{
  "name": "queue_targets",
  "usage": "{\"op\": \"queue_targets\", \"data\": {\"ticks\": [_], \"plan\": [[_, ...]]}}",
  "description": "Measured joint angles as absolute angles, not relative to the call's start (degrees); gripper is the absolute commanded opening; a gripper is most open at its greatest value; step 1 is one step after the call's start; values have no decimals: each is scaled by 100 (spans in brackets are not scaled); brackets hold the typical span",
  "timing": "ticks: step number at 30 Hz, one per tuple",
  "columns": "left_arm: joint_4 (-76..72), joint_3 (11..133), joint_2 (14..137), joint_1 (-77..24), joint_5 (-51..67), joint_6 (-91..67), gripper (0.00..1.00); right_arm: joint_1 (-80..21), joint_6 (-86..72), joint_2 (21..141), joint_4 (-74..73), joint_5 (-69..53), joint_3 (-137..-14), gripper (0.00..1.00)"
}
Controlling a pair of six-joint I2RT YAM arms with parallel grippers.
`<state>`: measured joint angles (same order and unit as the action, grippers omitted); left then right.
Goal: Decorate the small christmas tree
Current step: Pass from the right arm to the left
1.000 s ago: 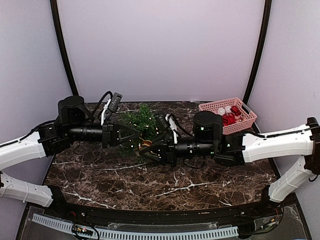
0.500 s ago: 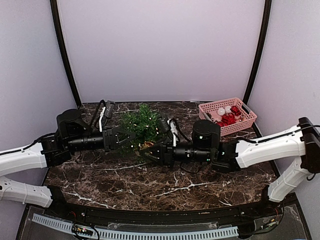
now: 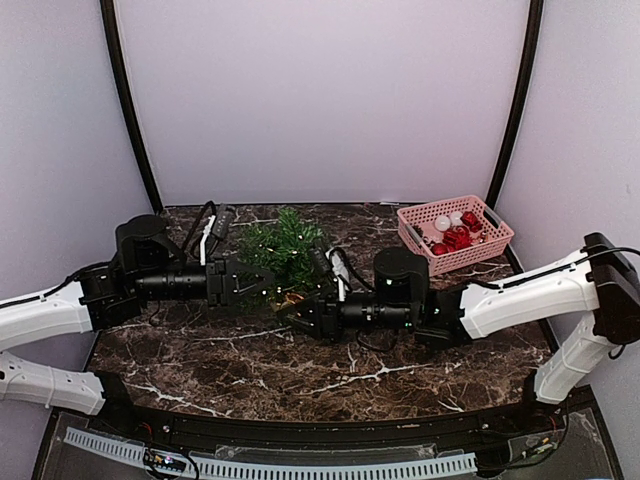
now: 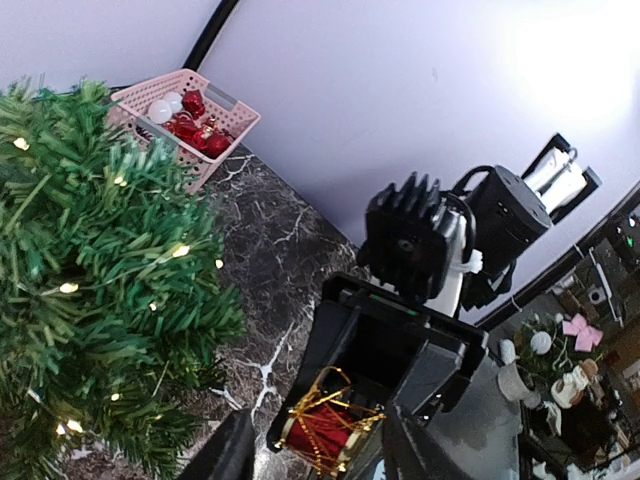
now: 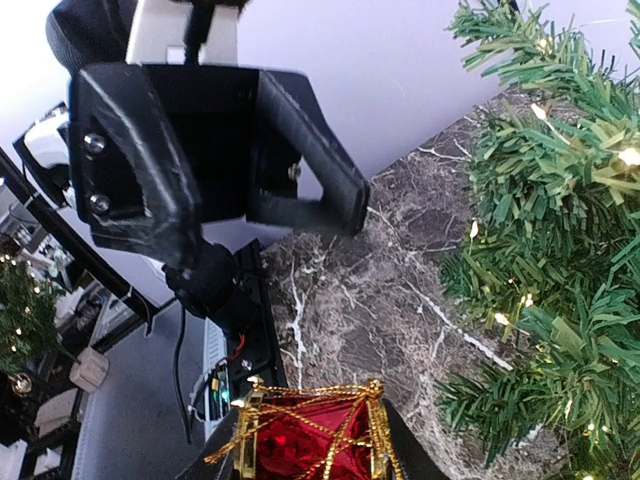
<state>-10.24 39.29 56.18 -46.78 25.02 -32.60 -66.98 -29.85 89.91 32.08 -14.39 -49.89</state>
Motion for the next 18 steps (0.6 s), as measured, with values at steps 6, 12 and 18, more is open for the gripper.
{"op": "queue_targets", "data": {"ticks": [6,12,18], "plan": [[-598,4368,5841,-4678,3157,-2936,62,-6987,-2134,8978,2235,-1133,-5376,35],[-342,4438,5839,-4696,3446,-2711,65,-7432,-1361,8805,1450,-552,-5605,35],[152,4853,5929,-5043,3269,-2355,67,-7614,-919,8619,1061,8,-5660,36]]}}
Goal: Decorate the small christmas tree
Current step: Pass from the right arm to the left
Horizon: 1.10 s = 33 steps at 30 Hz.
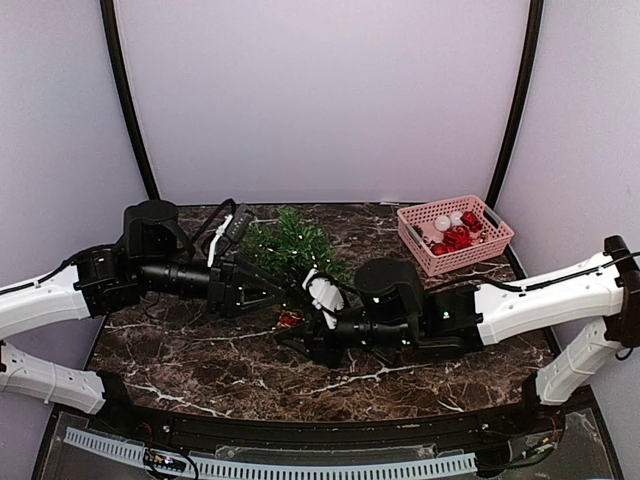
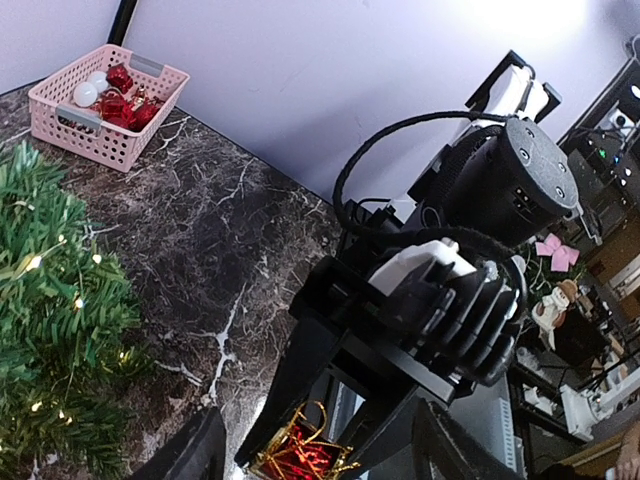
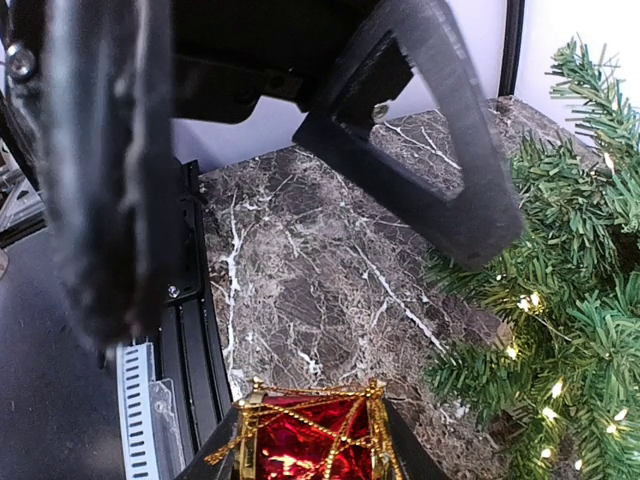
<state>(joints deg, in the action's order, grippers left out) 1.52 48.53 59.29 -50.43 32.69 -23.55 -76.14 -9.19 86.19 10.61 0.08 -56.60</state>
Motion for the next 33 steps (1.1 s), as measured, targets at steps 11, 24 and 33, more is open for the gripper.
{"op": "queue_targets", "data": {"ticks": [11,24,33], "plan": [[722,5144,6195,-5463,2838,-1769,55,-7861,-626,8447,766,482,-5730,36],[788,5148,6215,-5653,2821,-1415,42,-7876,-642,8276,749,519,-5730,37],[781,5151,6217,-5690,2742,-1363,27,-7876,-668,8270,679,519,-5730,37]]}}
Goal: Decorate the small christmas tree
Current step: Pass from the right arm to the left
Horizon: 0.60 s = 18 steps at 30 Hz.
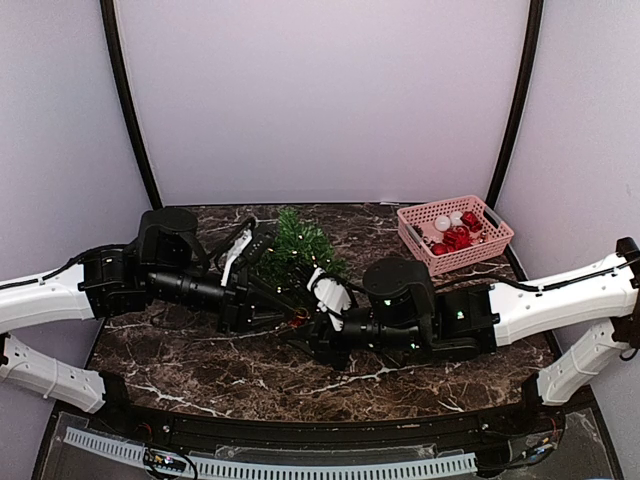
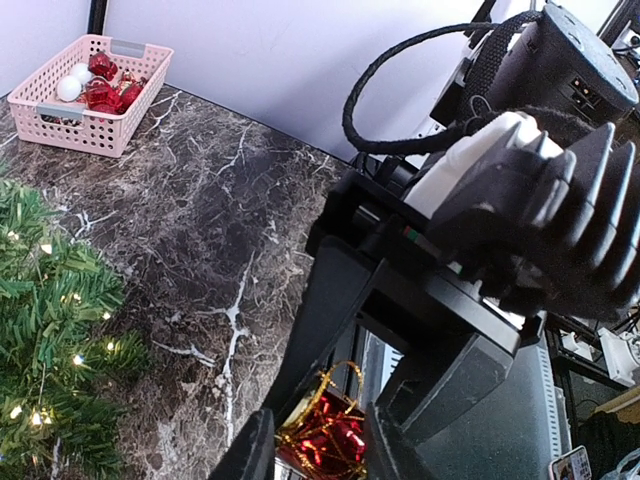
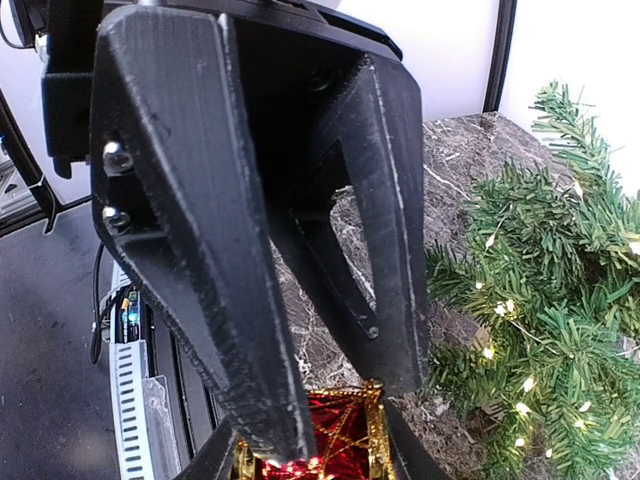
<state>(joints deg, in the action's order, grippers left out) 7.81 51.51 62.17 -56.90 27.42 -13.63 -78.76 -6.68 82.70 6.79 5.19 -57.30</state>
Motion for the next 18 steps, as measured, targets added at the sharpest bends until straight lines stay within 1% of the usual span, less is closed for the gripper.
{"op": "queue_targets", "data": {"ticks": [6,10,15,18], "plan": [[751,5151,6243,-5690,2663,-1352,16,-7883,-679,8221,685,493,-5730,37],[735,5151,6243,-5690,2613,-1369,11,-7883,-703,8206,670,493,-5730,37],[718,5151,6241,-5690,2617,-1406,0,-7883,-740,8204,666,495,-5725,37],[672,5148,6230,-5690,2624,-1470,0,-7883,-751,8178,681,519,-5695,37]]}}
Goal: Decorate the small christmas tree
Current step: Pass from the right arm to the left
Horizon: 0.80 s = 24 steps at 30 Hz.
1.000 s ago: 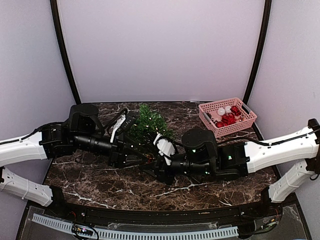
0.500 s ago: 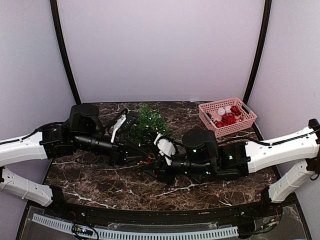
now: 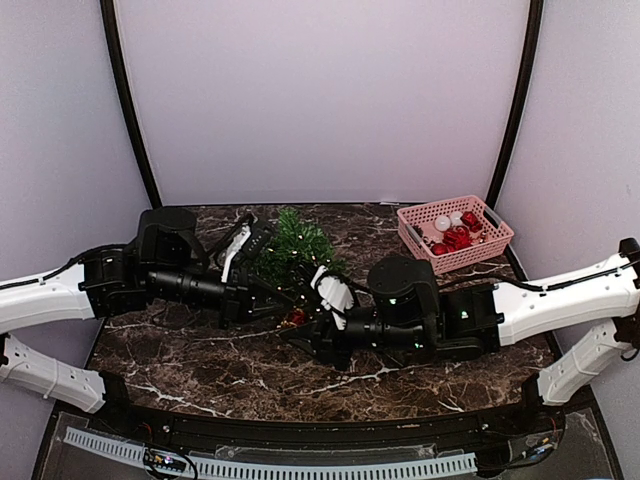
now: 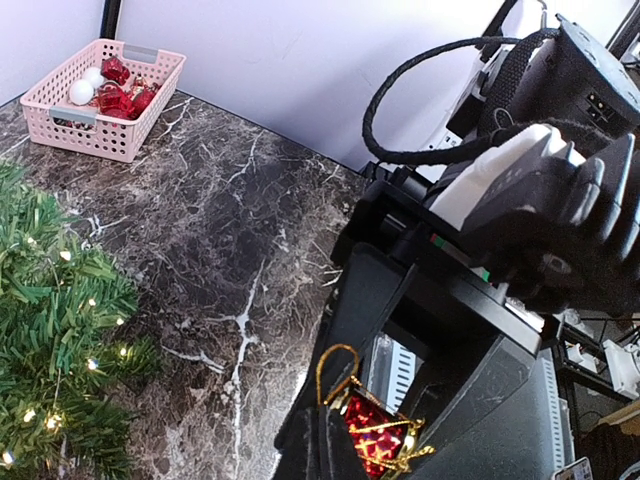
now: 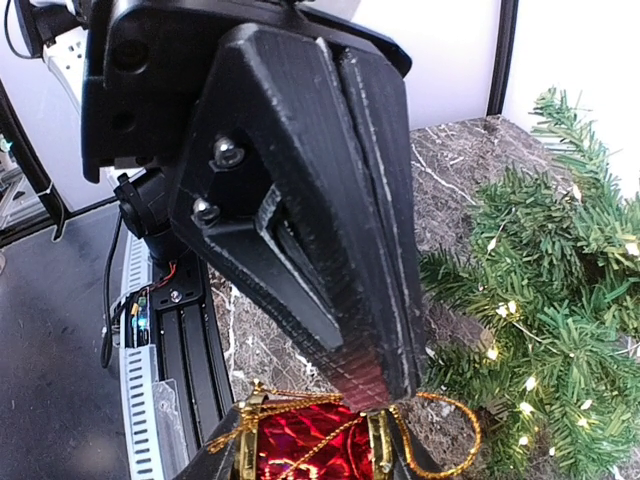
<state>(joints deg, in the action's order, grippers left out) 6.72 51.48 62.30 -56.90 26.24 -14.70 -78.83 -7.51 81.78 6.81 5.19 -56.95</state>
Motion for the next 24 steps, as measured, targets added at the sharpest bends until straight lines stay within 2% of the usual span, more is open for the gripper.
{"op": "queue_targets", "data": {"ticks": [13,24], "plan": [[-388,4497,5937,-5690,2526,-2316,0,-7920,-934,8099,1380,679,-5339,37],[-1160,3815,5765,-5734,2012,-3262,0,-7950,-1441,8285,2589,888,-4753,37]]}}
